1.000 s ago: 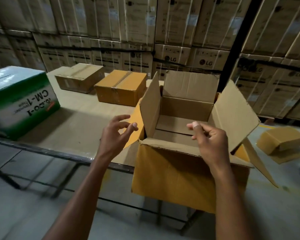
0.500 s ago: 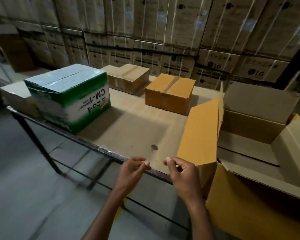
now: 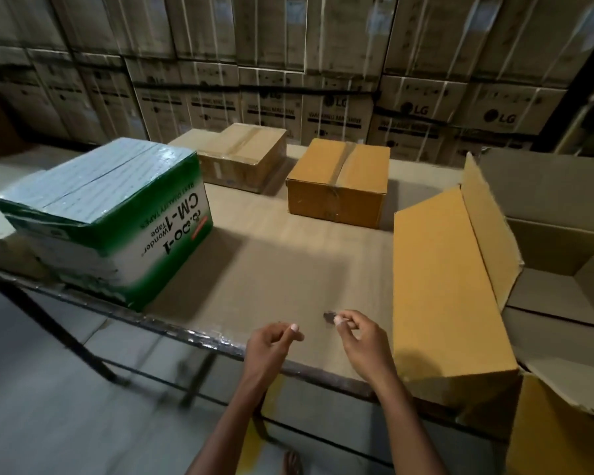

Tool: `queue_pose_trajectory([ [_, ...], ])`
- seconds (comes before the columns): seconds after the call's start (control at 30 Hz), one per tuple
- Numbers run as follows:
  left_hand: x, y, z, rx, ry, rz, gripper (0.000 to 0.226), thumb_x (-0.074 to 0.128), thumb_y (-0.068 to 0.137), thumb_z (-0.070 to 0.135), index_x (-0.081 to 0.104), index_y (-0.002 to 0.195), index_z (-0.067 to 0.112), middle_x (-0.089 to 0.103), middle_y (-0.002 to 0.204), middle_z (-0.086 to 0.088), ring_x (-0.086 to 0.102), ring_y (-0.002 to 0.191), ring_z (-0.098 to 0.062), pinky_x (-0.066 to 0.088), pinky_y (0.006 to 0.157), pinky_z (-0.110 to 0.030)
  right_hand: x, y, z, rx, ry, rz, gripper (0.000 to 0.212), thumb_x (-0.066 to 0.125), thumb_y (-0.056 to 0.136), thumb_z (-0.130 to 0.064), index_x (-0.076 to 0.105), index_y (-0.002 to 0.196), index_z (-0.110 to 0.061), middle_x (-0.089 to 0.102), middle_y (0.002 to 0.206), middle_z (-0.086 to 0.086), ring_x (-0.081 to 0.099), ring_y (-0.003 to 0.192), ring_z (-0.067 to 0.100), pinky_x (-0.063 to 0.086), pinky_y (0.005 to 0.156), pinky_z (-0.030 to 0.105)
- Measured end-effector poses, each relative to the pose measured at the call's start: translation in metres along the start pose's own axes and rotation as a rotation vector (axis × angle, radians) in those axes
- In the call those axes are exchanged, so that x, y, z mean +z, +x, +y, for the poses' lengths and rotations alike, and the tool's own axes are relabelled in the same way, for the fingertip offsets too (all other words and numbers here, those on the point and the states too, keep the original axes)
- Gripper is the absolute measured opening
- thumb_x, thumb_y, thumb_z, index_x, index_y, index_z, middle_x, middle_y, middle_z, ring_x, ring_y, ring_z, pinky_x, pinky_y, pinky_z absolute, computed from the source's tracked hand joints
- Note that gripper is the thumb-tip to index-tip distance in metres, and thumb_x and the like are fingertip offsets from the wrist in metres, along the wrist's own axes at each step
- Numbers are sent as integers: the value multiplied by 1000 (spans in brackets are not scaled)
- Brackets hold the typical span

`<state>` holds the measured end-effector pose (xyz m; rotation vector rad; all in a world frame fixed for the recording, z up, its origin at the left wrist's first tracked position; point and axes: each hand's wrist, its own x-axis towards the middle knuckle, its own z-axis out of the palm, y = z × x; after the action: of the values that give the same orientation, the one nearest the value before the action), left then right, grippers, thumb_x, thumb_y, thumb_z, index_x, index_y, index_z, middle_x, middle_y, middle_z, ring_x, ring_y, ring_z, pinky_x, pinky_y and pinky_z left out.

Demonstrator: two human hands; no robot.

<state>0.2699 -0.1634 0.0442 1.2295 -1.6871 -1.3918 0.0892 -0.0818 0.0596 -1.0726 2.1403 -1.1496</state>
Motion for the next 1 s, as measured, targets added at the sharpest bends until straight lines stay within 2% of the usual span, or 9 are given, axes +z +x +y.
queue_pose_trajectory([
  [0.07, 0, 37, 1, -9, 24, -8, 25, 68, 97, 30, 83, 79, 20, 79, 86, 9, 70, 85, 1, 48, 71, -15, 3, 33, 0, 32, 5, 18, 27, 61, 102, -40, 71, 123, -25, 71, 112, -5, 63, 99, 7, 46, 77, 23],
  [0.2, 1, 104, 13, 9, 54, -71, 25, 67, 97, 32, 83, 83, 20, 78, 87, 18, 68, 87, 10, 46, 70, -6, 5, 98, 0, 95, -12, 55, 21, 64, 102, -33, 73, 118, -23, 71, 110, -4, 64, 98, 10, 47, 77, 25],
  [0.43, 14, 235, 39, 65, 128, -160, 20, 66, 98, 31, 80, 100, 18, 78, 94, 6, 67, 80, 10, 47, 67, -7, -1, 217, -2, 189, -81, 21, 15, 66, 100, -30, 77, 105, -21, 73, 101, -4, 66, 95, 14, 44, 76, 24],
  [0.53, 14, 284, 44, 65, 120, -186, 23, 66, 98, 34, 74, 114, 21, 76, 105, 2, 69, 92, 1, 51, 71, -9, -5, 263, -8, 224, -83, 7, 18, 67, 100, -29, 76, 110, -17, 68, 99, -3, 65, 98, 17, 41, 78, 22],
  [0.67, 17, 354, 50, 19, 171, -249, 35, 66, 97, 40, 64, 130, 27, 69, 115, 1, 67, 105, -15, 59, 82, -31, -11, 330, -11, 270, -87, 12, 24, 65, 101, -29, 72, 120, -16, 72, 119, 4, 64, 104, 20, 45, 83, 26],
  [0.73, 20, 387, 52, 11, 198, -277, 38, 66, 97, 38, 62, 132, 24, 68, 116, -2, 67, 105, -19, 58, 82, -31, -14, 360, -9, 296, -80, 8, 33, 66, 101, -31, 66, 130, -16, 69, 130, 7, 64, 113, 23, 51, 90, 29],
  [0.8, 24, 420, 56, 11, 227, -277, 41, 66, 97, 37, 59, 135, 22, 67, 120, -2, 67, 105, -20, 56, 79, -30, -17, 386, -9, 353, -62, 16, 46, 65, 101, -33, 55, 144, -20, 63, 140, 8, 62, 122, 27, 54, 100, 41],
  [0.87, 28, 451, 59, 40, 227, -212, 41, 66, 98, 31, 58, 137, 20, 65, 122, -2, 68, 104, -22, 57, 82, -34, -19, 411, -8, 407, -3, 62, 58, 65, 101, -33, 42, 154, -24, 53, 153, 9, 54, 135, 29, 50, 109, 46],
  [1.0, 33, 506, 62, 130, 242, -49, 32, 65, 97, 22, 66, 129, 18, 64, 129, -8, 64, 114, -24, 54, 102, -46, -17, 453, -7, 463, 193, 269, 64, 63, 103, -28, 33, 158, -20, 35, 165, 10, 40, 148, 32, 40, 115, 45],
])
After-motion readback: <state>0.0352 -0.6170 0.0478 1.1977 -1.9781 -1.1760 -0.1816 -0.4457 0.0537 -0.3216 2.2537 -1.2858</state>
